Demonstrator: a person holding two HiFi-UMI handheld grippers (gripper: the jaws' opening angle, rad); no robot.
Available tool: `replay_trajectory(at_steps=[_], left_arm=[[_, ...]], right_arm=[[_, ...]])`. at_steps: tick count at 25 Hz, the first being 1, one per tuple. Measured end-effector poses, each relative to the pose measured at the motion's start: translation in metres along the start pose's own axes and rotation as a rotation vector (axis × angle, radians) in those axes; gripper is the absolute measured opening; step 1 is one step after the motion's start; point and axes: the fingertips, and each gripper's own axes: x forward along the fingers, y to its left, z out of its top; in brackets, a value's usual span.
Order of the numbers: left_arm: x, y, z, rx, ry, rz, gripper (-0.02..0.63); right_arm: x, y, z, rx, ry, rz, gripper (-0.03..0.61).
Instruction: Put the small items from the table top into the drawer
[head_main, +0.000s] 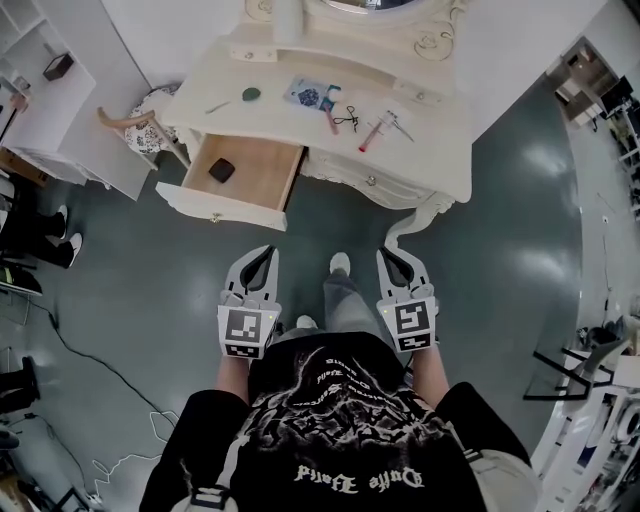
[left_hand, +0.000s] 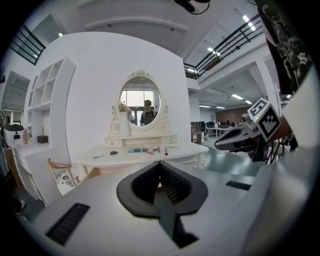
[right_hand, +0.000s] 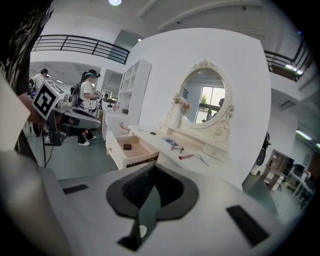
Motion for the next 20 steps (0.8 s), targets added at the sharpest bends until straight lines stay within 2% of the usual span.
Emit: replay_trajectory(at_steps=[5,10,20], left_arm=[[0.013,0.009,0.002,0.001,0.008,0.018,0.015],[0.03,0.028,0.003,-0.025,0.021,0.05,0.015],[0.099,0.053,0.026,-0.038,0.032,0.089,0.015]], right_arm=[[0.022,-0.016,0.004,0.012,-0.009,-0.004,0.011],[0.055,-0.028,0.015,-0.02,-0.014,0.024,0.011],[0.12,-0.081,0.034,-0.036,-0.003,0.067,0.011]])
